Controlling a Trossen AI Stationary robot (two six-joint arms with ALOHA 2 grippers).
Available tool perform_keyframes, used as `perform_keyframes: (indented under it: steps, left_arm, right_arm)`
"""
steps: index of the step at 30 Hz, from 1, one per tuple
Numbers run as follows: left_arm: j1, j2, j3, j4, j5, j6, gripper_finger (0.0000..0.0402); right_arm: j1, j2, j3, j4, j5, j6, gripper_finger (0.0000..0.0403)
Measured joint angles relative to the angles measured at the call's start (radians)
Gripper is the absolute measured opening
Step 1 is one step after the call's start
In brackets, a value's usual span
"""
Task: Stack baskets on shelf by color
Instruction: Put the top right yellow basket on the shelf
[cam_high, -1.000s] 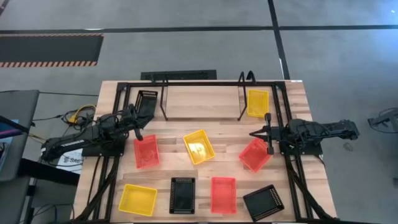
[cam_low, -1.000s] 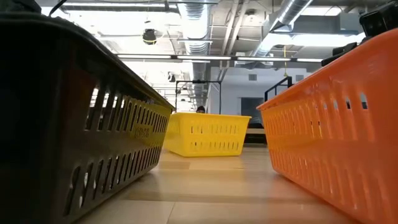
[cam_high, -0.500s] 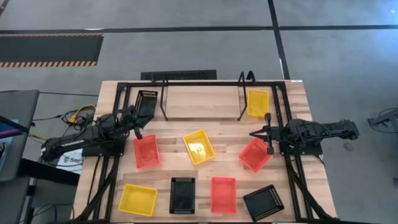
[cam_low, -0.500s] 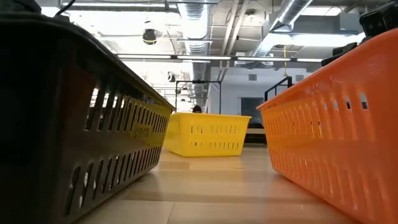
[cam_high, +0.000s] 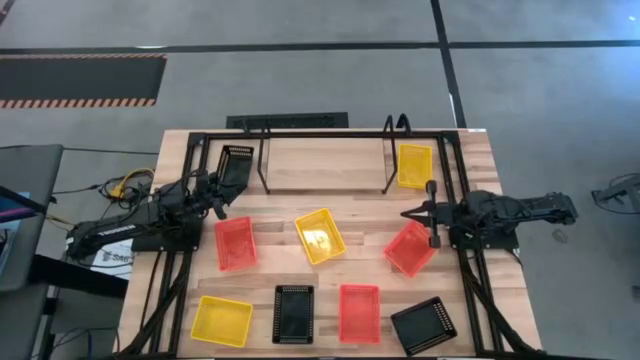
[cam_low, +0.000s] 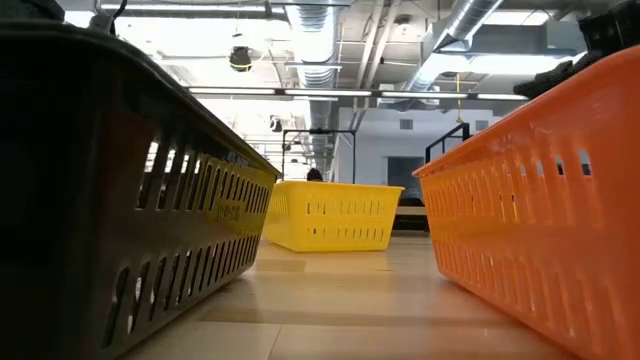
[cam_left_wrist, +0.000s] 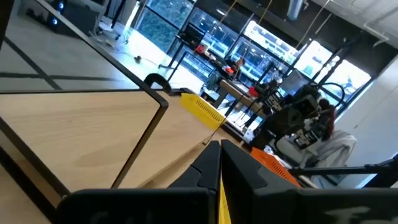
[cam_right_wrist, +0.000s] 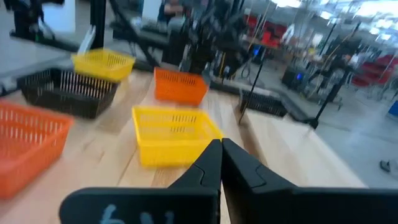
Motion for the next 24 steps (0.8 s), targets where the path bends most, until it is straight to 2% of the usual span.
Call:
perform_keyframes:
  steps: [6,11,14,24]
  left_arm:
    - [0.0,0.0,0.0,0.0,0.0,-0.036,0.0]
    - [0.0,0.0,0.0,0.001,-0.001,-0.038,0.0]
    - [0.0,0.0,0.0,0.001,-0.007,-0.032,0.0]
    - [0.0,0.0,0.0,-0.002,-0.026,-0.022,0.0]
  right_arm:
    - [0.002,0.0,0.001,0.176,0.0,0.027,0.0028]
    - [-0.003,0.0,0.005,0.435,0.004,0.351,0.0027]
    - [-0.012,0.0,0.005,0.525,0.004,0.406,0.0029]
    - [-0.017,0.0,0.005,0.569,0.004,0.43,0.0027]
